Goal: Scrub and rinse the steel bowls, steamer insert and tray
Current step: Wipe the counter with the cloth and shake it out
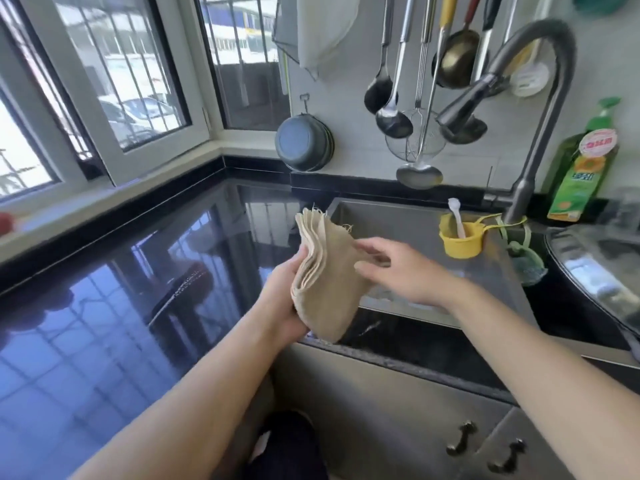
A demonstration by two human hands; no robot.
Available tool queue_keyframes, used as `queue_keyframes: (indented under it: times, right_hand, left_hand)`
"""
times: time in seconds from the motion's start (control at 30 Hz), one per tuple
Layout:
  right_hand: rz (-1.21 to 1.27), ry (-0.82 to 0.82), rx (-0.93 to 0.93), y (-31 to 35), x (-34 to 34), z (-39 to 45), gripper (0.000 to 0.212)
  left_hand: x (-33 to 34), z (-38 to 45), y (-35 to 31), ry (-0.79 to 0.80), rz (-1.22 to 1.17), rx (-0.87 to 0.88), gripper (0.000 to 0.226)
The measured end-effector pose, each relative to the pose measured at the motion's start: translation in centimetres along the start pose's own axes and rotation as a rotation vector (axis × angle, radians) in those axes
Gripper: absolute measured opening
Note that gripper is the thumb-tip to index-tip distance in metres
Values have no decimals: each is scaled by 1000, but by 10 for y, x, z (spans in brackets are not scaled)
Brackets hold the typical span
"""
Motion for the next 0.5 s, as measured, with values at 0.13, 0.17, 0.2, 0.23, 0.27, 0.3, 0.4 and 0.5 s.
queue_keyframes:
  times: [0.13,0.17,0.2,0.23,0.27,0.3,0.4,0.5]
  right_hand:
    - [79,4,-120,64,58,36,54]
    - [68,-52,-142,76,63,45,50]
    - [53,-87,-166,89,73,55,45]
    - [38,-117,-180,99,80,63,36]
    - [13,-128,-188,107,88,69,24]
    - [-10,-127,-203,116,100,73,16]
    - [15,-141,-193,138,124,79,22]
    - [297,-120,-128,160,130,83,15]
  left_hand:
    - [-54,-22,-58,-47,-122,52,47]
    - [-63,-26,-67,-71,-121,64,49]
    - [-80,-28,-78,-121,-136,85,50]
    - [-93,-33,-85,-181,-152,108,52]
    - [-109,-34,-93,-264,-175,130,51]
    - [-131,-35,-103,-377,-206,178,48]
    - [-199,-69,-138,-900,-170,366,44]
    - [-231,-107,-193,-1148,-47,519,45]
Point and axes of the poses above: each hand's wrist, its own z-axis towards the middle knuckle, its own x-axis out of the palm, y = z × x, the point moved 9 cm from there along z, towards the middle knuckle, and after that the axes turned 8 degrees about -y, right-handed, at the moved point
